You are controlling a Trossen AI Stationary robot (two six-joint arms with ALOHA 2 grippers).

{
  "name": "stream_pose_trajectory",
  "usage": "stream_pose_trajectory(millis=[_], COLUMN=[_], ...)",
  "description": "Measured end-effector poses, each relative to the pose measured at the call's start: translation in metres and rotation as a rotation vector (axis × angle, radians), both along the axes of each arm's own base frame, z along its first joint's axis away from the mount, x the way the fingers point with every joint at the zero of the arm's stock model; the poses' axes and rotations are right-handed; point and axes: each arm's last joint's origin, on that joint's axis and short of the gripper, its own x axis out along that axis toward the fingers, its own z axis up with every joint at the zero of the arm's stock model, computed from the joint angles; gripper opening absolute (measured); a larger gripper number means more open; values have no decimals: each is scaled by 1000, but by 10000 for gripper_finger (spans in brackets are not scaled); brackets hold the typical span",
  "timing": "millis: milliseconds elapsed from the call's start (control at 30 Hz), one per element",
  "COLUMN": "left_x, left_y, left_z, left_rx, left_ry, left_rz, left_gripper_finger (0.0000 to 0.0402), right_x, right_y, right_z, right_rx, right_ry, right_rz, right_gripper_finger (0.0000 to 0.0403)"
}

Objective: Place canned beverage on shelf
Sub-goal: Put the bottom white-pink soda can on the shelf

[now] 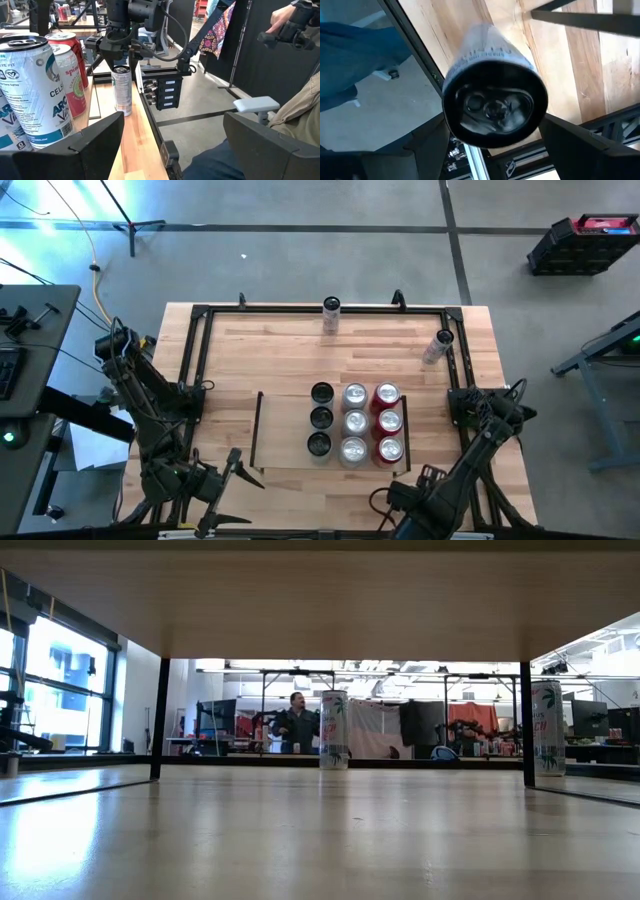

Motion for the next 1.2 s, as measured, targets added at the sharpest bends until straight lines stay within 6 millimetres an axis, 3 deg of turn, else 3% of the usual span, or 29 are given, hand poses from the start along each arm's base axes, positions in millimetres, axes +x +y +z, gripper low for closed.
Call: stream_pose_trajectory(millis=[367, 933, 1200], left_x=[0, 0, 0], left_y=[0, 0, 0], left_z=[0, 0, 0], left_rx=[-1, -1, -1], left_ry=[0, 0, 1], left_rz=[0, 0, 0], left_gripper_finger=[330, 330, 330], right_x=[-19, 8, -19], right_y=[20, 28, 26], right_z=[0, 3, 4], right_rx=[27, 157, 18], right_ry=[-15, -252, -186], right_rz=[-44, 9, 39], right_gripper_finger=[288, 286, 286])
